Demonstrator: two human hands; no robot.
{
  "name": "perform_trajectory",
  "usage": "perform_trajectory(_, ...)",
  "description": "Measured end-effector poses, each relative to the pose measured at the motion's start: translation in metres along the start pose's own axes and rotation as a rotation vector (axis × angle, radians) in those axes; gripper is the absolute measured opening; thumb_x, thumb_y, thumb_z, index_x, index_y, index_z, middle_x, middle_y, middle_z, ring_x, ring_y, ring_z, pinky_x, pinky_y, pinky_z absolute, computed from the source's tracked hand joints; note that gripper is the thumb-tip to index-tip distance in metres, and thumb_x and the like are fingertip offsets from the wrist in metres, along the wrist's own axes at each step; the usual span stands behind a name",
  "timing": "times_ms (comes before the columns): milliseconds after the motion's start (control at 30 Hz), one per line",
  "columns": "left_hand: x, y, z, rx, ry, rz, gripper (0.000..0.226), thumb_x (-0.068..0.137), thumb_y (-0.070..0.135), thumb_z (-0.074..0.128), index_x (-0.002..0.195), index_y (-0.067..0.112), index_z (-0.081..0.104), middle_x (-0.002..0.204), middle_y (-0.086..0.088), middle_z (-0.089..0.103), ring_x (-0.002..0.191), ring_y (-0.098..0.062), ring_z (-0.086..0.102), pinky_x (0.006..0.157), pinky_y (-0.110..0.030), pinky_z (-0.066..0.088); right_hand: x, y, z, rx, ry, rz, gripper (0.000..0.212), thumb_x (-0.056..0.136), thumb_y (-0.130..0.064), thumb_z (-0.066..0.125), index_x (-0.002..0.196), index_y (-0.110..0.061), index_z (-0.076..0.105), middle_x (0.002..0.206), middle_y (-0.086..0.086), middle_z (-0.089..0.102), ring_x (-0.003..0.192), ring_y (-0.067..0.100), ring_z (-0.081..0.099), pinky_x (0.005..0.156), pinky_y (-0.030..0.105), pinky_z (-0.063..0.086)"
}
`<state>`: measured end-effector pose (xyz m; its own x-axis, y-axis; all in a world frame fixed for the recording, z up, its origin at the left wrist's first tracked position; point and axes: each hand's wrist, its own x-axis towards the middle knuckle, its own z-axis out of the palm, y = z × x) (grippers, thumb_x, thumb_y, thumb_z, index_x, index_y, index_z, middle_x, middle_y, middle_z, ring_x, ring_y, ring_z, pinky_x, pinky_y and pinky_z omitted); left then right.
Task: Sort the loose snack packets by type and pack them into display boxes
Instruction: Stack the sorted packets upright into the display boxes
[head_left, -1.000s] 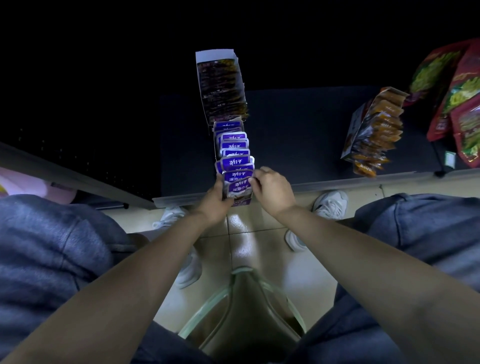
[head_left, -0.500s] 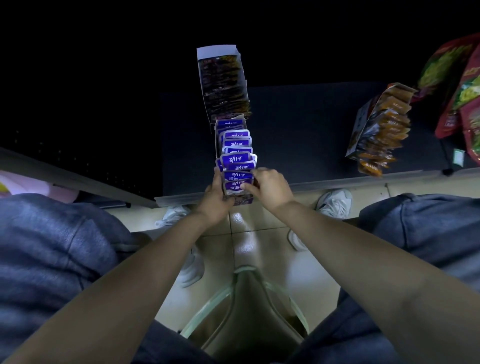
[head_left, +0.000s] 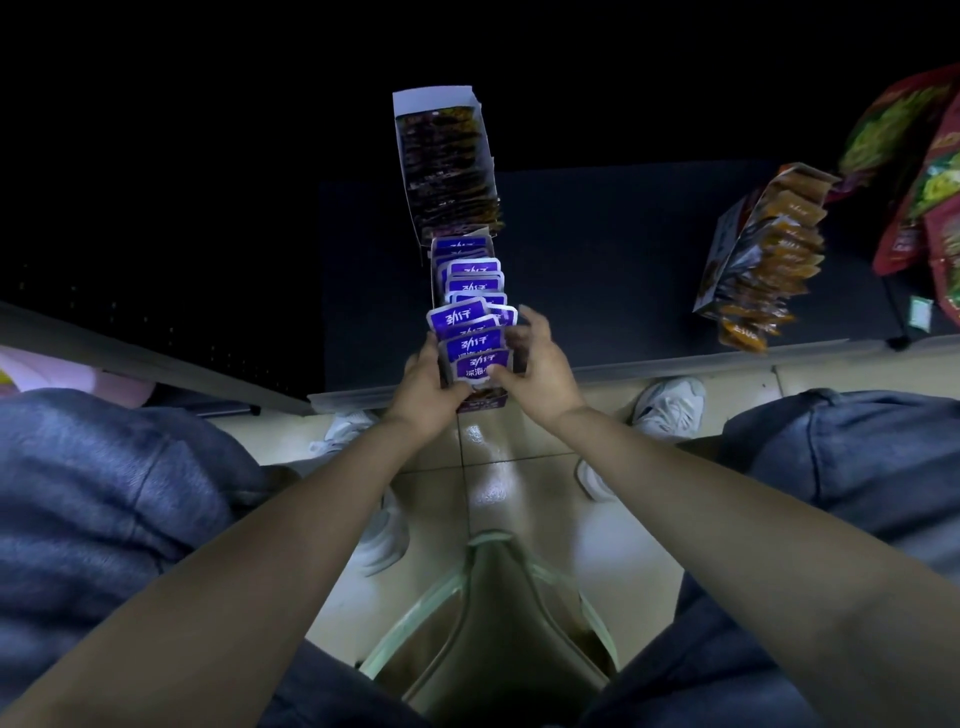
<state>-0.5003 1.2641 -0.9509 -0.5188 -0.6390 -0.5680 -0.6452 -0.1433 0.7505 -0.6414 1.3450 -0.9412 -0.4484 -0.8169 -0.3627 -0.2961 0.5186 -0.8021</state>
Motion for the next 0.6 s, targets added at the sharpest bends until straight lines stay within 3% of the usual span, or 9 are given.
perform_trajectory(100,-0.001,0.001,0.003,-0.018,0.033,0.051,0.087,0.087,0.022,0.068,0.152,0.028,0.011,0.146,-0.007,0.032,0.132,-0.021,0.039,0.108,-0.045,0.039,0.001,0.004,0.002,0.011,-0.017,-0.006,0.087,0.085,-0.007,0.068,0.153,-0.016,0.015,0.154,0.008,0.028,0.142,0.018,0.03,0.114,0.03,0.029)
perform_trajectory(167,-0.002,0.003,0.004,-0.025,0.052,0.041,0.096,0.085,0.026,0.07,0.153,0.032,0.002,0.148,-0.007,0.029,0.134,-0.021,0.037,0.109,-0.047,0.038,0.003,0.004,0.004,0.033,-0.018,0.053,0.09,0.086,-0.007,0.067,0.154,-0.013,0.008,0.16,0.008,0.01,0.147,0.018,0.012,0.112,0.02,0.018)
perform_trajectory(267,-0.003,0.003,0.003,-0.04,0.029,0.048,0.102,0.072,0.043,0.071,0.148,0.048,0.004,0.145,-0.005,0.038,0.131,-0.02,0.044,0.104,-0.052,0.043,0.005,0.0,0.006,0.168,-0.023,0.074,0.087,0.083,-0.002,0.065,0.153,-0.015,0.016,0.153,0.008,0.033,0.138,0.018,0.036,0.11,0.03,0.036)
perform_trajectory(367,-0.001,-0.002,0.004,-0.009,-0.019,0.032,0.097,0.075,0.04,0.067,0.147,0.05,0.003,0.144,-0.005,0.041,0.129,-0.019,0.047,0.105,-0.05,0.043,0.003,-0.001,0.005,0.18,-0.053,0.01,0.08,0.081,0.004,0.063,0.149,-0.017,0.026,0.142,0.005,0.046,0.126,0.015,0.049,0.104,0.037,0.046)
perform_trajectory(467,-0.002,0.003,0.004,-0.01,-0.034,0.036,0.089,0.082,0.034,0.067,0.149,0.044,0.009,0.144,-0.006,0.041,0.129,-0.02,0.046,0.105,-0.051,0.042,0.003,0.005,-0.004,0.154,-0.113,0.003,0.077,0.082,-0.006,0.067,0.148,-0.02,0.029,0.141,0.004,0.045,0.129,0.016,0.046,0.105,0.043,0.044)
perform_trajectory(533,-0.002,0.003,0.001,-0.016,-0.04,0.052,0.089,0.079,0.04,0.07,0.15,0.038,0.015,0.143,-0.005,0.041,0.13,-0.02,0.044,0.105,-0.051,0.043,0.008,0.008,-0.009,0.085,-0.159,-0.015,0.075,0.083,-0.008,0.069,0.147,-0.019,0.032,0.146,0.007,0.036,0.135,0.019,0.037,0.11,0.045,0.039)
perform_trajectory(600,-0.003,0.003,-0.001,-0.046,-0.006,0.06,0.101,0.073,0.047,0.073,0.15,0.039,0.009,0.147,-0.003,0.038,0.133,-0.019,0.042,0.106,-0.051,0.042,0.011,0.006,-0.012,0.039,-0.183,-0.016,0.075,0.084,-0.006,0.068,0.147,-0.015,0.03,0.153,0.009,0.022,0.141,0.018,0.025,0.115,0.04,0.031)
